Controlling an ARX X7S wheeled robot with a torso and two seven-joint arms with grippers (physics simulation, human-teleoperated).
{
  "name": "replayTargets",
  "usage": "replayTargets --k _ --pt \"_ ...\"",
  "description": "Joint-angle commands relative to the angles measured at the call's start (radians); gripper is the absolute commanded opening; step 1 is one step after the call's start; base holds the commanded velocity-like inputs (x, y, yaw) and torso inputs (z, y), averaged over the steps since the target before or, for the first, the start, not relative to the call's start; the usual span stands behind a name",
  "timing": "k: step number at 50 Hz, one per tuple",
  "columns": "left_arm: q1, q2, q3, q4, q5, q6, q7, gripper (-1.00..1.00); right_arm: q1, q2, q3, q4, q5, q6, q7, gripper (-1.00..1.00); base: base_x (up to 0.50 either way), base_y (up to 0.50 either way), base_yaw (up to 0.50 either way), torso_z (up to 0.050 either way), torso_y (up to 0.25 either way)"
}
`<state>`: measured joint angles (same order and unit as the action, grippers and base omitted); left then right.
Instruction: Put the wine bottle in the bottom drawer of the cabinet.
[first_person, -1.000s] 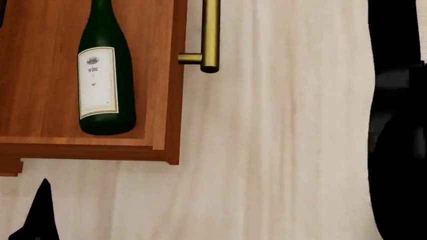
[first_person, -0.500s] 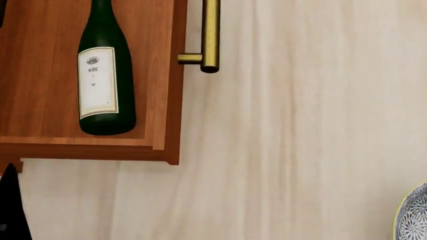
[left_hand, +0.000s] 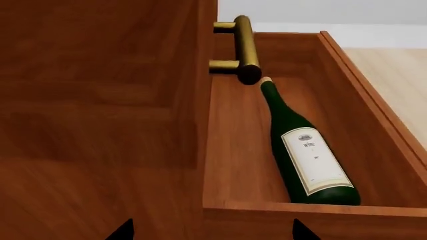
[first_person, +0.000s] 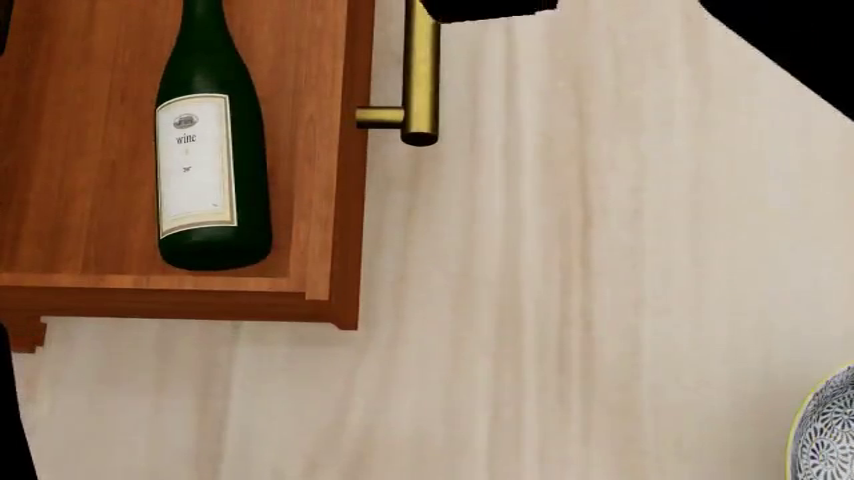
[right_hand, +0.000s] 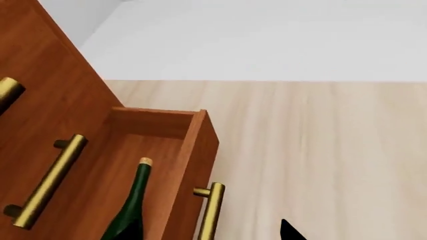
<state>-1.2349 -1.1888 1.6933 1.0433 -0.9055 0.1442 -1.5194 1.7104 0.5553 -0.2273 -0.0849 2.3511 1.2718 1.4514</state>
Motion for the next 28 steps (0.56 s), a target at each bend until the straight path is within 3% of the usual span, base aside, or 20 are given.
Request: replayTargets --k 1,28 --pt "-0.256 -0.015 0.313 0.003 0.035 0.122 -0.050 1.00 -0.089 0.089 0.018 -0.163 0.089 -0.091 0.056 1.00 0.00 0.00 0.00 0.000 0.000" --pt "-0.462 -0.039 0.520 0.004 0.038 0.191 -0.051 1.00 -0.240 0.217 0.075 -0.373 0.126 -0.227 0.032 1.00 0.00 0.00 0.00 0.000 0.000"
